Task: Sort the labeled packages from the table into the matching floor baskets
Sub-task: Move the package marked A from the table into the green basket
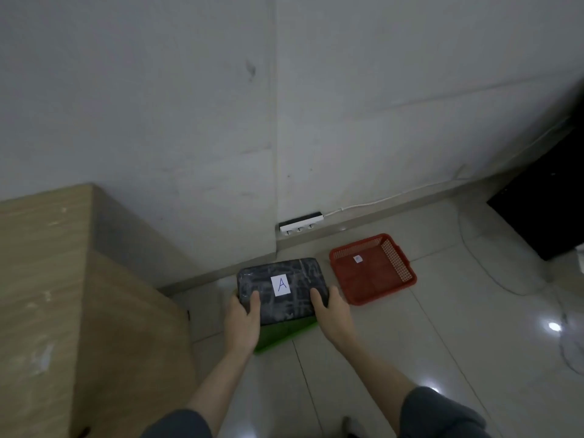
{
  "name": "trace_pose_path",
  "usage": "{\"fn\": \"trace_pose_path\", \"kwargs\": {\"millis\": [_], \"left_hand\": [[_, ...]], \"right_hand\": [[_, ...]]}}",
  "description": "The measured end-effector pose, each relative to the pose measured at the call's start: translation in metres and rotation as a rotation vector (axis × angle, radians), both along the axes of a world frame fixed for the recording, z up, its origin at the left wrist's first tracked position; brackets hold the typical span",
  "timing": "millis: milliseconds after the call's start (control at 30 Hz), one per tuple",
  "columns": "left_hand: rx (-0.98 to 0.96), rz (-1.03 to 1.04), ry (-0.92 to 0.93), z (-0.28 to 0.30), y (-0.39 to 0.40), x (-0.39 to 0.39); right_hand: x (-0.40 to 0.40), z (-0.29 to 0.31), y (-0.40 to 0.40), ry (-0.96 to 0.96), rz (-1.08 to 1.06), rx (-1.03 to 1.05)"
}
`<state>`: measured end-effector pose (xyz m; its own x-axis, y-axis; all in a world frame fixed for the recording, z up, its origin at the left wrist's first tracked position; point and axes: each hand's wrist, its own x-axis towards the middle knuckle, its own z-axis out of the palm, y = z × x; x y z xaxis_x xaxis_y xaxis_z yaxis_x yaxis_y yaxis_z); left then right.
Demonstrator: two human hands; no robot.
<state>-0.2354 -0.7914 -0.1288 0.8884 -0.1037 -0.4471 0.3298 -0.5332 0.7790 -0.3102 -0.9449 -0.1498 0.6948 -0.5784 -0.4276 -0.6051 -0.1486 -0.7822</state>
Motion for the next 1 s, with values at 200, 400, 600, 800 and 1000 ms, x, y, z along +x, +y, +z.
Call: {"fn": "trace_pose_path", "kwargs": {"millis": [200,400,600,800,1000], "left_hand": [[0.039,0.129,0.031,-0.14,-0.038,0.021],[0.086,0.141,0.056,-0.341,-0.062,0.032],[0.076,0.114,0.048,-0.504,-0.069,0.059],[0.155,0.05,0.12,-0.583,-0.064,0.069],[0.177,0.031,0.165,-0.596,-0.058,0.066]], "right_hand": [[0.037,-0.134,-0.044,0.054,0.128,0.006],[0.063,-0.329,-0.083,0.225,0.342,-0.081],[0.101,-0.489,-0.11,0.365,0.626,-0.424],[0.105,-0.562,-0.106,0.441,0.803,-0.73],[0.106,-0.569,-0.099,0.528,0.829,-0.695]]}}
